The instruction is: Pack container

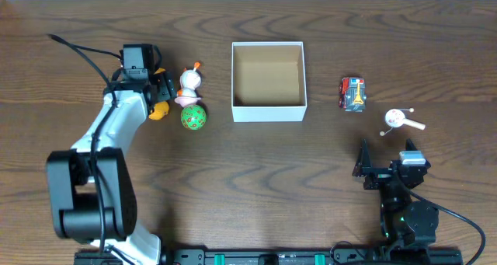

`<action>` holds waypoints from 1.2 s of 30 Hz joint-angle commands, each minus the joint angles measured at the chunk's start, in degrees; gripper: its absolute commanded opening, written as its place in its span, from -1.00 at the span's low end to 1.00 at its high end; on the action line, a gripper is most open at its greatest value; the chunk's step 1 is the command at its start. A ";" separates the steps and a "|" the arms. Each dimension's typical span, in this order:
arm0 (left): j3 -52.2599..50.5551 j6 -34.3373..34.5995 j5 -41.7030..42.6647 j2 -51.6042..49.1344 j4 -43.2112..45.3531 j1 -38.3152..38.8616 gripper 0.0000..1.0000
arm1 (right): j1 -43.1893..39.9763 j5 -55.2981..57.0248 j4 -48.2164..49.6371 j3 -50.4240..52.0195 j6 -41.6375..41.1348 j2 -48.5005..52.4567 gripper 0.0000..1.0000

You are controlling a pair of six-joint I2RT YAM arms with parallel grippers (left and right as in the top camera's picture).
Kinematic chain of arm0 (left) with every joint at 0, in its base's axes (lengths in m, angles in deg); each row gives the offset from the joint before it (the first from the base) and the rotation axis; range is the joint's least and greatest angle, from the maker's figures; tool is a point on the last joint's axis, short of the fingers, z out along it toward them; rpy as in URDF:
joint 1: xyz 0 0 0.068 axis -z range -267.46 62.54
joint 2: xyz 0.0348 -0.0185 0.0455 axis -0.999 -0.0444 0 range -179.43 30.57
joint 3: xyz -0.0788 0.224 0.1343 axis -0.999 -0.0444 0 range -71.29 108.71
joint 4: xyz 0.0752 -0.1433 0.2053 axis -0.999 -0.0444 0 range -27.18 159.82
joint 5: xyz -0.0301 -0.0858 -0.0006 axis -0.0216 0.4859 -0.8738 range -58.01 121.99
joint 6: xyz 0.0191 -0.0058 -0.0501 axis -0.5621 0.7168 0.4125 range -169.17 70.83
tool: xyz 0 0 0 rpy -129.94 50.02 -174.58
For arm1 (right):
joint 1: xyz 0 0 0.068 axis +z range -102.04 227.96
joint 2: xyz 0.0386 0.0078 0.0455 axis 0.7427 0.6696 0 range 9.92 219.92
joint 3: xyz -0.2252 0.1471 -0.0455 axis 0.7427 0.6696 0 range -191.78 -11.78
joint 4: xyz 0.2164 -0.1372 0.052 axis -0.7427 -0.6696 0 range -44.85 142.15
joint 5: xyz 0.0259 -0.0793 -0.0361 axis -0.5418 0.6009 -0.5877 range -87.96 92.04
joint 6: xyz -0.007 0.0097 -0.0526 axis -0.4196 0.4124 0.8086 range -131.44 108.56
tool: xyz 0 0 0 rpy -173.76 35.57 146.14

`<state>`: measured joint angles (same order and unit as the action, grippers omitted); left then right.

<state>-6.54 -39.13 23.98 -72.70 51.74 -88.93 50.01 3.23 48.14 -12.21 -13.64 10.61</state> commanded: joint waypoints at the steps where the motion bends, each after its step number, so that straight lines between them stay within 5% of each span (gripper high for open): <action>1: 0.35 -3.69 6.93 -3.98 0.11 -0.22 0.59 | -0.44 -0.15 -0.24 0.11 -0.55 -0.31 0.98; 5: 0.35 -4.22 9.81 -5.97 0.83 -0.22 -0.52 | -0.44 -0.15 -0.22 0.11 -0.55 -0.31 0.99; 9: 0.37 -4.24 9.77 -5.88 1.97 -0.24 -0.88 | -0.44 -0.15 -0.22 0.11 -0.55 -0.31 0.99; 18: 5.16 -3.69 9.77 3.04 1.68 -0.15 -0.88 | -0.44 -0.15 -0.22 0.11 -0.55 -0.31 0.98; 27: 13.11 8.02 15.50 18.62 0.81 1.42 -0.88 | -0.44 -0.15 -0.22 0.11 -0.55 -0.31 0.98; 36: 13.16 12.37 12.26 20.63 -3.93 8.46 -0.88 | -0.44 -0.15 -0.22 0.11 -0.55 -0.31 0.98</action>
<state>7.02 -28.77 38.84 -50.95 49.18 -81.11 50.01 3.23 48.16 -12.21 -13.64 10.61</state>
